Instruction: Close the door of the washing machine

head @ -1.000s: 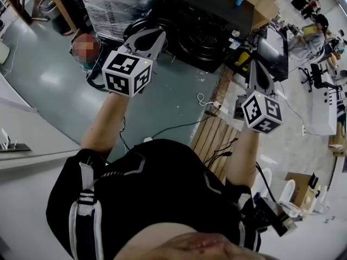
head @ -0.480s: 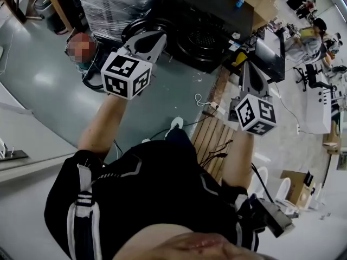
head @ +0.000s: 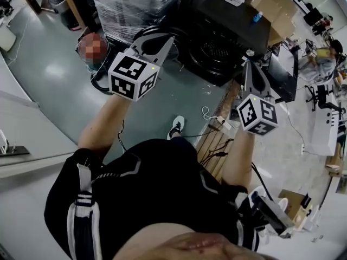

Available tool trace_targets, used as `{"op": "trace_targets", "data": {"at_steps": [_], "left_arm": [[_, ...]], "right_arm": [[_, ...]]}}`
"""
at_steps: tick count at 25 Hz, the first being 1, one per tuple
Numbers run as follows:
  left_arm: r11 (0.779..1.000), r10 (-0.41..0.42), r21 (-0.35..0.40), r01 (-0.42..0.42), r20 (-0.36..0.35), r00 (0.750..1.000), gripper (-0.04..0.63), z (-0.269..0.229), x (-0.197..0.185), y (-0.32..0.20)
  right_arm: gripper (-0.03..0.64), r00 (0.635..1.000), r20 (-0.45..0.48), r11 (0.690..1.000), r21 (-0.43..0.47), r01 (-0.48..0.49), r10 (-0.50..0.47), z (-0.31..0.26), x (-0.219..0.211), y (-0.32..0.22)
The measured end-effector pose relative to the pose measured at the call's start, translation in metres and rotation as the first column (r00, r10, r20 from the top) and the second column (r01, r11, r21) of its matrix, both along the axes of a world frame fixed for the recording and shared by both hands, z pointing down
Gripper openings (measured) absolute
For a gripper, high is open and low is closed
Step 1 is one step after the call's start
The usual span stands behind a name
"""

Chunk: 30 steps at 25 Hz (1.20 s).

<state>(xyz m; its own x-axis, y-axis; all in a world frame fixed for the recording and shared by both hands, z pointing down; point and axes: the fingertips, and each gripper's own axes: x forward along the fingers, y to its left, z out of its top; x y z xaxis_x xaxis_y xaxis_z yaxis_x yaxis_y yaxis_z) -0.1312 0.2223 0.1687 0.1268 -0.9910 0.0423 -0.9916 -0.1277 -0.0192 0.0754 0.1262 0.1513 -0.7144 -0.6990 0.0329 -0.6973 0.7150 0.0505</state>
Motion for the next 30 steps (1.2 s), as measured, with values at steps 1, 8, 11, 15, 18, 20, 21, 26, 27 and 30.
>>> {"op": "trace_targets", "data": {"at_steps": [1, 8, 11, 15, 18, 20, 21, 26, 27, 30], "left_arm": [[1.0, -0.004, 0.002, 0.004, 0.002, 1.0, -0.003, -0.001, -0.003, -0.009], [0.999, -0.036, -0.036, 0.036, -0.002, 0.999, -0.003, 0.004, -0.015, -0.079], [0.998, -0.041, -0.036, 0.042, 0.022, 0.999, -0.003, -0.002, -0.013, -0.108], [0.998, -0.038, -0.038, 0.04, 0.041, 0.998, -0.003, -0.006, -0.002, -0.148], [0.998, -0.032, -0.048, 0.035, 0.045, 0.998, -0.003, -0.008, 0.007, -0.176], [0.996, -0.034, -0.08, 0.038, 0.047, 0.998, -0.003, -0.004, 0.011, -0.195], [0.995, -0.031, -0.091, 0.035, 0.048, 0.998, -0.003, -0.002, 0.014, -0.203], [0.996, 0.002, -0.084, 0.003, 0.064, 0.998, -0.003, -0.003, 0.032, -0.237], [0.997, -0.002, -0.083, 0.008, 0.07, 0.998, -0.003, -0.002, 0.032, -0.243], [0.996, -0.013, -0.084, 0.017, 0.054, 0.998, -0.003, 0.001, 0.029, -0.258]], "right_arm": [[0.005, 1.0, 0.003, 1.0, 0.002, 0.005, -0.005, -0.002, -0.003, -0.01], [0.005, 0.999, 0.001, 0.999, -0.009, 0.033, -0.033, 0.001, -0.01, -0.086], [0.005, 0.999, 0.013, 0.999, -0.019, 0.039, -0.039, 0.001, -0.006, -0.118], [0.005, 0.999, 0.014, 0.998, -0.033, 0.05, -0.049, 0.003, 0.004, -0.156], [0.005, 0.999, 0.023, 0.998, -0.04, 0.044, -0.043, 0.005, 0.014, -0.184], [0.005, 0.999, 0.033, 0.998, -0.049, 0.037, -0.036, 0.009, 0.023, -0.201], [0.005, 0.999, 0.039, 0.998, -0.059, 0.036, -0.033, 0.012, 0.027, -0.209], [0.005, 0.998, 0.053, 0.996, -0.08, 0.037, -0.033, 0.022, 0.045, -0.245], [0.005, 0.998, 0.052, 0.996, -0.082, 0.039, -0.035, 0.025, 0.045, -0.251], [0.005, 0.998, 0.052, 0.994, -0.101, 0.052, -0.047, 0.035, 0.041, -0.265]]}}
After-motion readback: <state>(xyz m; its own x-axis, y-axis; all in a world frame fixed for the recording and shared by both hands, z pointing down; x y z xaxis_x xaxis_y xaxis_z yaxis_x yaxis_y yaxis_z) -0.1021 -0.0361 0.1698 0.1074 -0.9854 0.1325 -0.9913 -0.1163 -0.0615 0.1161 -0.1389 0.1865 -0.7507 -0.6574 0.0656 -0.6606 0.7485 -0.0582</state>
